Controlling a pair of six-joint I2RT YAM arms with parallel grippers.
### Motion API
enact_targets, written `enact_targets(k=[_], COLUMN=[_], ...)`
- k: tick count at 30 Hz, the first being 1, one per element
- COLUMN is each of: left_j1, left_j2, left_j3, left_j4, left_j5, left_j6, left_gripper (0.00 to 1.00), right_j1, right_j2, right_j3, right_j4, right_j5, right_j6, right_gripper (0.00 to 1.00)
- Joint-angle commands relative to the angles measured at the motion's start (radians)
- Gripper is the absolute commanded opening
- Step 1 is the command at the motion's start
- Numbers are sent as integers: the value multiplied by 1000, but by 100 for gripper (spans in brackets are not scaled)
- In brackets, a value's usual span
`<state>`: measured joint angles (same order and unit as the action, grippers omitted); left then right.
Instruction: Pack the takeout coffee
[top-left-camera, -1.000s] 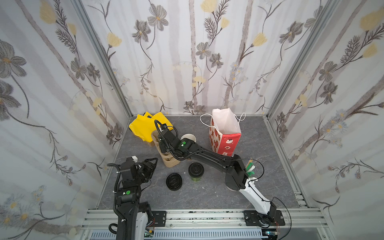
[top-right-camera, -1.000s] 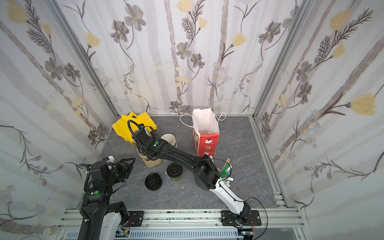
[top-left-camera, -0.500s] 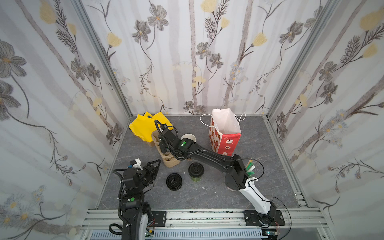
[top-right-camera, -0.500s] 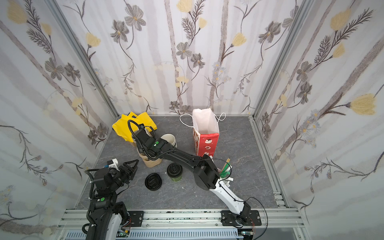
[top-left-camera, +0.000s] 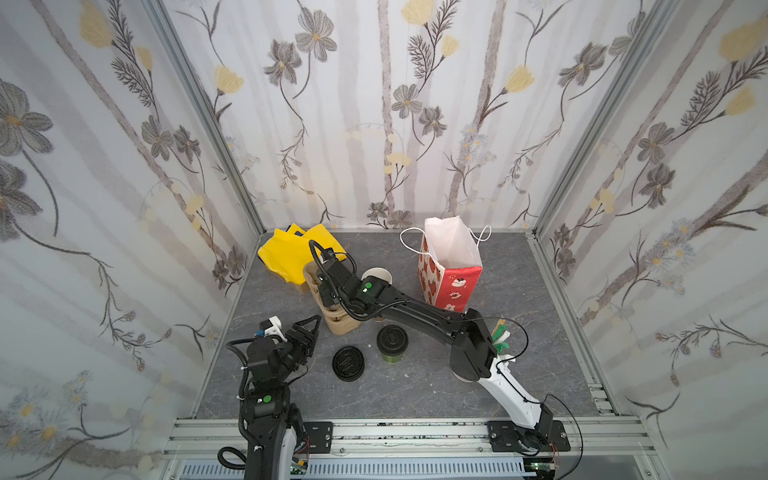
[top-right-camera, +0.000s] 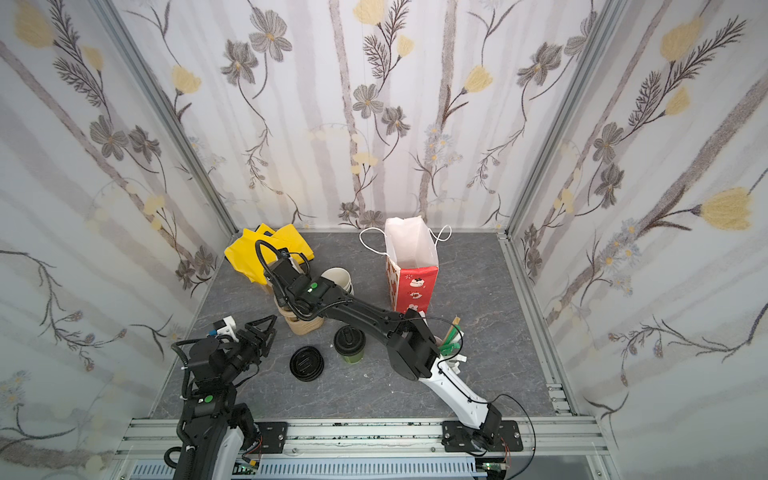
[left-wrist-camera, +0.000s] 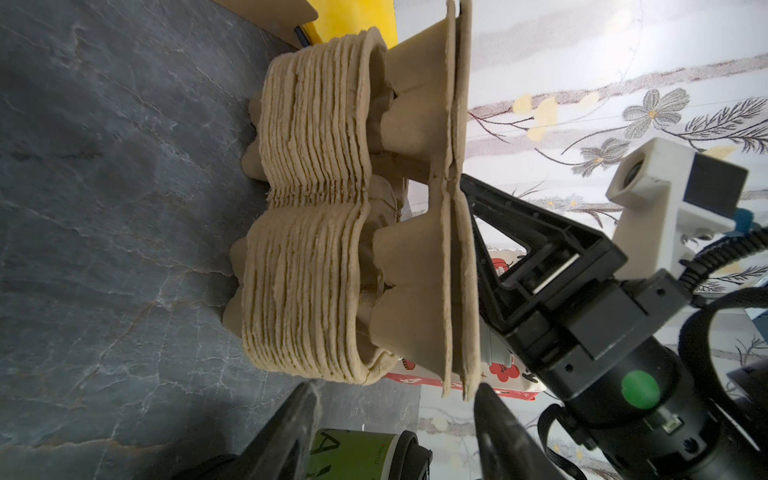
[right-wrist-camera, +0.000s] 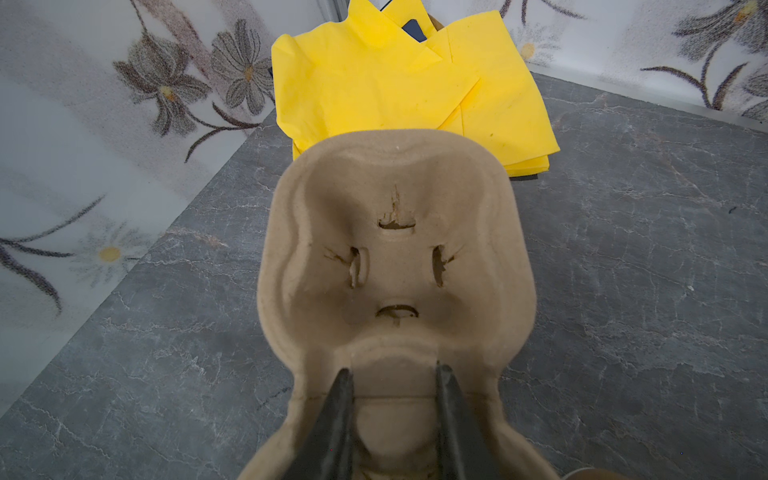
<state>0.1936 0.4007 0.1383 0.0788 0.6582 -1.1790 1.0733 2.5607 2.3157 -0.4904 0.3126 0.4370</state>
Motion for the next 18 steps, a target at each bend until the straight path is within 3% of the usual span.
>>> enact_targets(k=[1, 5, 18], left_j1=[1, 1, 1], left_j2=[18, 56, 92], left_j3=[-12, -36, -59], left_j4=[105, 195, 256], left_j5=[12, 12, -2], left_j6=[-29, -60, -69], left_gripper=[62, 62, 64], right_j1=[-1, -1, -1], right_j2=[-4, -4, -2], right_j3=[3, 3, 3], right_j4=[27, 24, 28], right_j5=[-6, -9, -17], right_j6=[12, 13, 15], right_gripper=[22, 22, 22])
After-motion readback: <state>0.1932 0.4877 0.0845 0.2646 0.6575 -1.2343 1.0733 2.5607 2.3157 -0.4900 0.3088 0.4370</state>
